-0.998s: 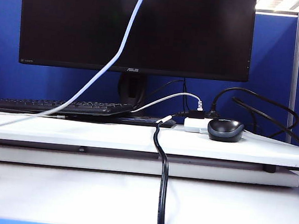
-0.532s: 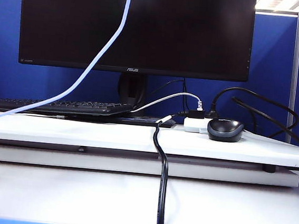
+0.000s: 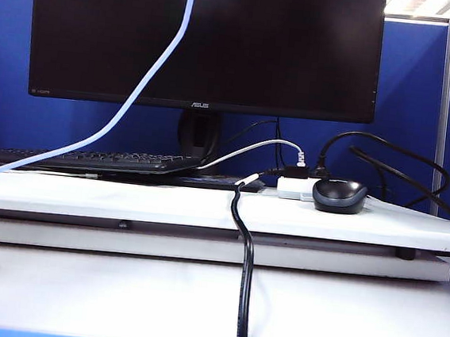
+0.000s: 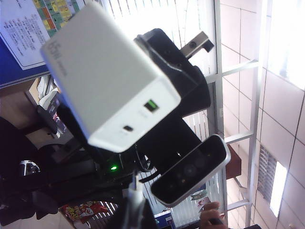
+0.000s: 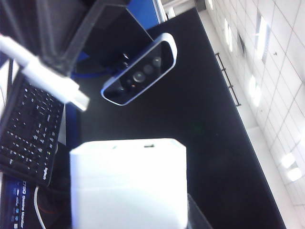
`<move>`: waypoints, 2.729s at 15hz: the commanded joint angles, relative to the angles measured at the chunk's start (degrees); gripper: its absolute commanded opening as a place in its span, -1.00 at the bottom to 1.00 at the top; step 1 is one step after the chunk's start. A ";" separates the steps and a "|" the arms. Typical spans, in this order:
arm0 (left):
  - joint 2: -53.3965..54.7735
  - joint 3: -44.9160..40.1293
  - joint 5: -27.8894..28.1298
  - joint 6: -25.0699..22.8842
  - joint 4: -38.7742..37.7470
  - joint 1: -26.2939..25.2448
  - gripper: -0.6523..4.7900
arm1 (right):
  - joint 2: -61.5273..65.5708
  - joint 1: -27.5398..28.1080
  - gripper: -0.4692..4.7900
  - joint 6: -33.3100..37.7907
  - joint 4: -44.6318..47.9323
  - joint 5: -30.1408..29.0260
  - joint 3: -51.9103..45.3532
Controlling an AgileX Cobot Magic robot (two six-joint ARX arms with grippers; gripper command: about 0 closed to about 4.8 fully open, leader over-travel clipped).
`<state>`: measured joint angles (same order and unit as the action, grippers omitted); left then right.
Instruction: Pick up the Type-C charging cable and the charging base, insert one end of the Type-C charger into the corresponding slot on the base, and finally place the plugged-in charger back on the table.
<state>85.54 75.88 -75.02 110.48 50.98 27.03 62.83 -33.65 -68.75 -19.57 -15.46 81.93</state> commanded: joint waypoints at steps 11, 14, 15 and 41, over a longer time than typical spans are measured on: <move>-0.57 0.15 -5.22 8.39 12.63 2.03 -0.78 | 1.57 0.20 -0.82 -26.75 5.29 -14.82 0.44; -0.57 0.15 -5.86 8.37 12.63 2.01 -0.78 | -0.17 0.31 -0.82 -27.50 5.22 -17.29 0.44; -0.57 0.15 -5.84 8.37 12.81 1.99 -0.78 | -0.77 0.33 -0.82 -27.50 5.18 -17.31 0.44; -0.57 0.15 -4.52 8.37 9.33 1.97 -0.78 | -0.85 0.17 -0.82 -35.54 3.91 -21.24 0.44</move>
<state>85.19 75.88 -80.84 118.58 60.42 28.97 62.17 -33.17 -103.15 -16.40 -35.29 81.93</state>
